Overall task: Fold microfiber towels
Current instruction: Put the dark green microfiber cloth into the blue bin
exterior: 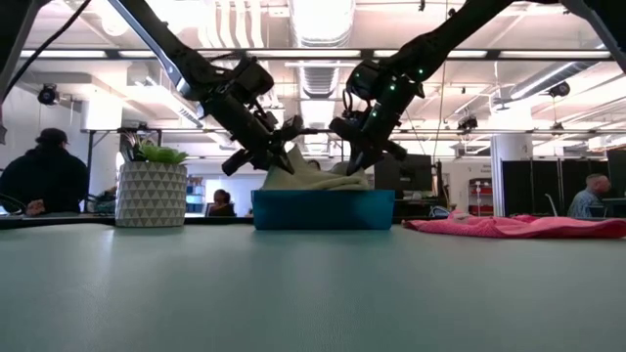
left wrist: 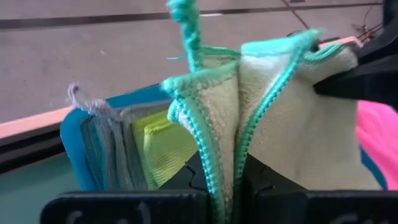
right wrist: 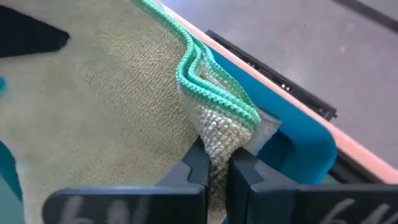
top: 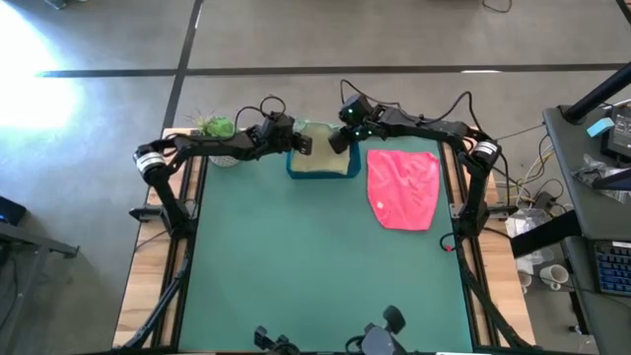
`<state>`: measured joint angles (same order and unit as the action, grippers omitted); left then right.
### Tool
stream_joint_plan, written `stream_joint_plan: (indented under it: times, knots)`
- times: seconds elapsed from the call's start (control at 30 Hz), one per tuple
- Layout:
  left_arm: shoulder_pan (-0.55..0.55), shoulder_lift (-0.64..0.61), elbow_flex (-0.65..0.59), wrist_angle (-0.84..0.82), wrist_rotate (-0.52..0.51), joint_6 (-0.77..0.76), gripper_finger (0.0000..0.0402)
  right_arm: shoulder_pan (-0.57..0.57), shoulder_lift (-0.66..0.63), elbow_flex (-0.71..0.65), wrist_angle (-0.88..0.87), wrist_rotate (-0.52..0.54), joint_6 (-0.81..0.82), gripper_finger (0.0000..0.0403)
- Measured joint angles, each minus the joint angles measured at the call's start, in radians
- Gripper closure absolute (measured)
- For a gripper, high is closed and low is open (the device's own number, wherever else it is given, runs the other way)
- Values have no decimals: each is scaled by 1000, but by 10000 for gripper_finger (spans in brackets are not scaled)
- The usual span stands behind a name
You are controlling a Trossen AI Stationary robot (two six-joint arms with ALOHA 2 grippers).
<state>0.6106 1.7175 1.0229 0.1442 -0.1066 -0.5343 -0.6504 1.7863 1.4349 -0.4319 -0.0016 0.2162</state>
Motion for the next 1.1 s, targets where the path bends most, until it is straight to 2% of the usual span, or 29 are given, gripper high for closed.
stream_joint_plan:
  times: [0.23,0.6,0.73,0.9,1.1]
  knots:
    - [0,24,0,5,0,-1,389,-2,0,0,5,0,-118,390]
    - [8,21,4,3,-25,4,389,-5,0,0,61,23,-157,390]
    - [8,21,6,5,-21,78,388,-4,0,0,23,15,-150,390]
    - [8,21,9,3,-23,104,370,-4,-1,0,3,20,-149,390]
    - [10,20,5,-6,-34,106,330,-6,-1,0,-4,30,-173,384]
